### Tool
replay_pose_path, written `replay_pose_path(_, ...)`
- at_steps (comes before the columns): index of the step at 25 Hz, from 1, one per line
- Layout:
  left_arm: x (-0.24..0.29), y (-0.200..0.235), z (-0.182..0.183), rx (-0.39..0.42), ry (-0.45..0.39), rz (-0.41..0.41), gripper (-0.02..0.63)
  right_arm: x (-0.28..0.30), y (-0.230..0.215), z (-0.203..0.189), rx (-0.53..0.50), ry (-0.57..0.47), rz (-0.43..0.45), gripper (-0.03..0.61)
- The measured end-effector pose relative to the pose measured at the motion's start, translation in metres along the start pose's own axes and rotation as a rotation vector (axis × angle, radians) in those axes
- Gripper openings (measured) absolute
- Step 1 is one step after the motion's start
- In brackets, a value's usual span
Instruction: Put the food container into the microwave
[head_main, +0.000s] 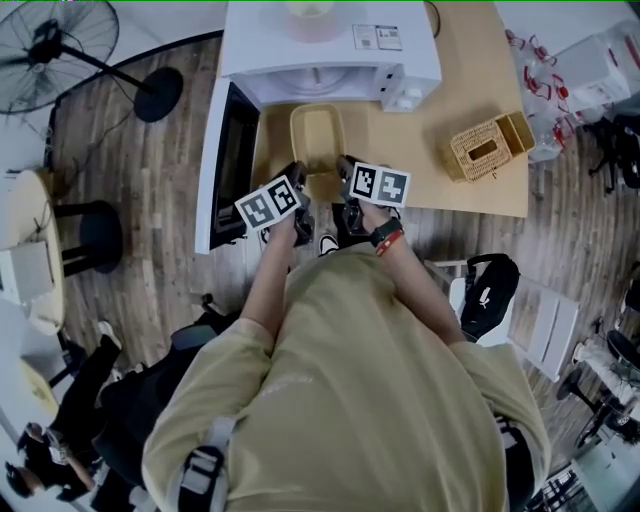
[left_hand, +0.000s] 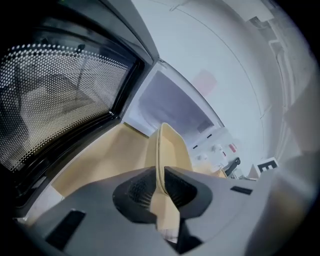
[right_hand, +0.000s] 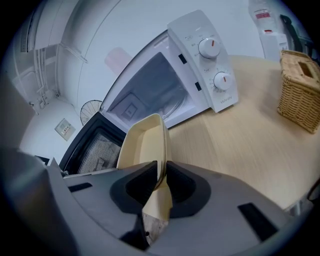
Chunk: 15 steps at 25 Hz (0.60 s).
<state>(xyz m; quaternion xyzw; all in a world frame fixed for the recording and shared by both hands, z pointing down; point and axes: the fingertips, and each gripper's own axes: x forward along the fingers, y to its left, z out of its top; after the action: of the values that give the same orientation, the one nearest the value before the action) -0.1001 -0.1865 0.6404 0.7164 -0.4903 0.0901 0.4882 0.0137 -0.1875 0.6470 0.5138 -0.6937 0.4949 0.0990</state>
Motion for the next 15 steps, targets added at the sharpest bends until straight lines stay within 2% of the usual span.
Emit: replay_pose_path(15, 0.032, -0.001, 0.044, -0.007, -0.023, -0.001, 0.063, 0.026, 0.006, 0.051, -0.018, -0.036, -0.003, 0.061)
